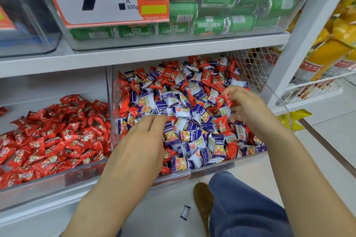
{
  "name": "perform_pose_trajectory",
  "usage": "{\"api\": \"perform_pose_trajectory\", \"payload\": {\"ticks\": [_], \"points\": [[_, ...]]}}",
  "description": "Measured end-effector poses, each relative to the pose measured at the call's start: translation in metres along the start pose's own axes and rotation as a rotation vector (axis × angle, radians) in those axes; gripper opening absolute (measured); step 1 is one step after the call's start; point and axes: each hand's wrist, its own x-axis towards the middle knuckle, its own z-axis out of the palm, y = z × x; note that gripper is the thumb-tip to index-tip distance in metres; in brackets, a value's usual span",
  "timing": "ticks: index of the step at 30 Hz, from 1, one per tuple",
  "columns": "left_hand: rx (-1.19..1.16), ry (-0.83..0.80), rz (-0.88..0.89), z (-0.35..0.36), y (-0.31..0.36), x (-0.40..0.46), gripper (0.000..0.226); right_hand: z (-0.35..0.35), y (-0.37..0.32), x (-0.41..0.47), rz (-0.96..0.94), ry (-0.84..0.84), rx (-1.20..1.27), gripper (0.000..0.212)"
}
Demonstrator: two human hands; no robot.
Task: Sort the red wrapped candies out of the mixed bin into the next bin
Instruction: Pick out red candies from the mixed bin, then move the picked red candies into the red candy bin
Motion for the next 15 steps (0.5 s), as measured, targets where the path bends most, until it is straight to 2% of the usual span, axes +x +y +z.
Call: {"api": "perform_pose_trajectory", "payload": {"ticks": [2, 6, 11, 13, 15], "points": [[-0.028, 0.074, -0.018, -0.002, 0.001, 0.001, 0.052, -0.002, 0.003, 0.0, -0.027, 0.033, -0.036, 0.018], [-0.094, 0.209, -0.012, -0.009, -0.006, 0.003, 0.046, -0.005, 0.007, -0.001, -0.214, 0.115, -0.232, 0.027], [-0.243, 0.3, -0.01, -0.02, 0.006, 0.008, 0.043, -0.008, 0.003, -0.007, -0.229, 0.199, -0.216, 0.018], [-0.317, 0.29, -0.023, -0.02, 0.015, 0.012, 0.043, -0.013, 0.004, -0.014, -0.233, 0.174, -0.38, 0.016], [-0.317, 0.25, -0.011, -0.013, 0.023, 0.021, 0.046, -0.017, 0.007, -0.02, -0.218, 0.109, -0.664, 0.013]]}}
